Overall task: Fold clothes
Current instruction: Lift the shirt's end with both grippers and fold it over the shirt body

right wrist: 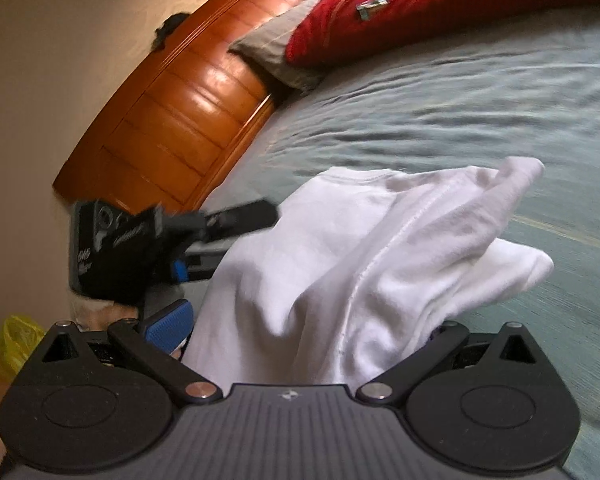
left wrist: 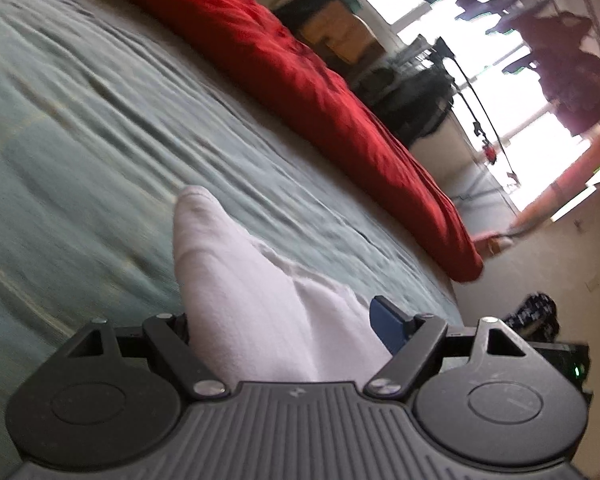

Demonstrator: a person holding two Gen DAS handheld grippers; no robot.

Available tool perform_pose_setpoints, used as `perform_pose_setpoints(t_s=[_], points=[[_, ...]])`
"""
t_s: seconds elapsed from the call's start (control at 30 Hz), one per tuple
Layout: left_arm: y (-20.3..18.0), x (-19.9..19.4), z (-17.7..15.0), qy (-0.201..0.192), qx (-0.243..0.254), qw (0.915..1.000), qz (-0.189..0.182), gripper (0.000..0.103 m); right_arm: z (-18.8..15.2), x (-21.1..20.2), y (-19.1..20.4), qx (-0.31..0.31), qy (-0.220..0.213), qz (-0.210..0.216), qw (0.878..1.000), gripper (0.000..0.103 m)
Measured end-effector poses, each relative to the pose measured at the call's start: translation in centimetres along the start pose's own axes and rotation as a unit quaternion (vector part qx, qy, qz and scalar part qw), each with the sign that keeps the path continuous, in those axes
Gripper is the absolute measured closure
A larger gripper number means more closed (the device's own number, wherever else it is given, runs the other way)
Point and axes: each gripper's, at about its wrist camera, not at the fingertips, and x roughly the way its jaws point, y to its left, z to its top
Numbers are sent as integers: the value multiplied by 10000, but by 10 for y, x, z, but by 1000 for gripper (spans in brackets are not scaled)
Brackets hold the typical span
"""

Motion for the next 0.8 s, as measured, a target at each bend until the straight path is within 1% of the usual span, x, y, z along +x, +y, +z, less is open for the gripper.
perform_pose_setpoints(t_s=[0.13, 0.23, 0.37, 0.47, 0.6, 0.67, 0.8], points=[[26, -12, 14, -96, -112, 9998, 157, 23, 0, 33, 10, -160, 150, 127, 9997, 0], [43, -21, 22, -123, -159, 9995, 236, 22, -4, 51, 15, -202, 150, 218, 9994, 0], [63, -26, 28, -102, -230, 9992, 324, 22, -16, 72, 21, -321, 148, 242, 9991, 0], [78, -24, 31, -125, -338, 9983, 459, 22, -28, 87, 24, -376, 152, 217, 9989, 0], [96, -18, 32, -142, -479, 9964, 690, 22, -43, 102, 23, -365, 314, 180, 9987, 0], [106, -19, 30, -221, -532, 9939, 941, 22, -50, 106, 21, -365, 348, 162, 9986, 0], [120, -35, 26, -479, -697, 9895, 1168, 22, -58, 104, 3, -158, 371, 232, 9989, 0]])
